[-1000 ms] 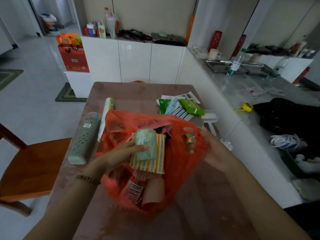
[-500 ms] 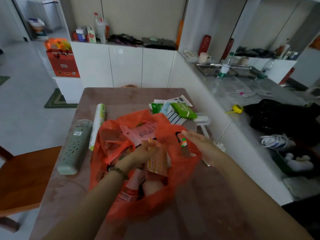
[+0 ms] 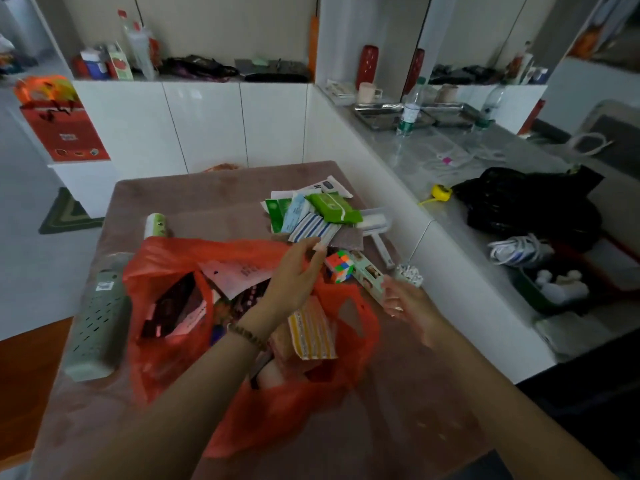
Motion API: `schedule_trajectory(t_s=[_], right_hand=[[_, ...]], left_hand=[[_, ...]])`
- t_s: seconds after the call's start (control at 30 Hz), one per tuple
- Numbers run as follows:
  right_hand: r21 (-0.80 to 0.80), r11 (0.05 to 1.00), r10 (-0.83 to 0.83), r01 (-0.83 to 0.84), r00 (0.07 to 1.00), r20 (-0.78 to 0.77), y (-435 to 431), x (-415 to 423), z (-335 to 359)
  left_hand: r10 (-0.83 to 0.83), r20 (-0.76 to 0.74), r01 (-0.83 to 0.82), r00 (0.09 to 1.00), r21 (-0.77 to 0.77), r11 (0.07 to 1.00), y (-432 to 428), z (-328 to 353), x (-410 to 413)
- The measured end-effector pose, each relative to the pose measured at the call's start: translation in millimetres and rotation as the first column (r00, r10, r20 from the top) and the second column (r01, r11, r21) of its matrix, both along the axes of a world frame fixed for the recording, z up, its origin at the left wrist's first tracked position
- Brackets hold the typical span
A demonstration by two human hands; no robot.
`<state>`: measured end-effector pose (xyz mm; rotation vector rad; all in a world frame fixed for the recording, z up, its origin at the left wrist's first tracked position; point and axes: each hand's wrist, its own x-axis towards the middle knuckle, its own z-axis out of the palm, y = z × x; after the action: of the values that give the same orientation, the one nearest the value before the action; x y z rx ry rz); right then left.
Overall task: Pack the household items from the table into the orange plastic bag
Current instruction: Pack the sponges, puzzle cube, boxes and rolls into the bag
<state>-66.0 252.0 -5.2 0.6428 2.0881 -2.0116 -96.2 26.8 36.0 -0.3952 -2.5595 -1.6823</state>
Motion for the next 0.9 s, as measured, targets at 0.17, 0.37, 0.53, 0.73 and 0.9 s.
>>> schedule_trajectory(t_s=[0.17,0.37,0.53,0.73,0.9], right_hand=[[0.21,0.953,-0.191,0.22,0.97,-0.149,65,-29,-14],[0.242,0.967,-0.088,0.08,0.996,0.023,116,-77,-79],[0.354,0.933,0.073,-0.069,0.997,0.001,121,-102,-109],[0.43,0.897,-0.085,0.099,0.995,-0.053,142,-112,-120],[0.384,0.908,-0.122,0.169,0.982,-0.144,140,-108,-97]], left_hand=[[-0.051,0.157,0.043,0.986,0.055,0.998,65,-18,-29],[-0.01,0.259,0.005,0.966,0.018,1.0,132,-57,-60],[0.054,0.273,-0.061,0.96,0.017,0.998,153,-81,-72],[0.114,0.283,-0.124,0.952,0.016,0.992,158,-93,-81],[0.054,0.39,-0.116,0.919,0.139,0.983,166,-88,-80]])
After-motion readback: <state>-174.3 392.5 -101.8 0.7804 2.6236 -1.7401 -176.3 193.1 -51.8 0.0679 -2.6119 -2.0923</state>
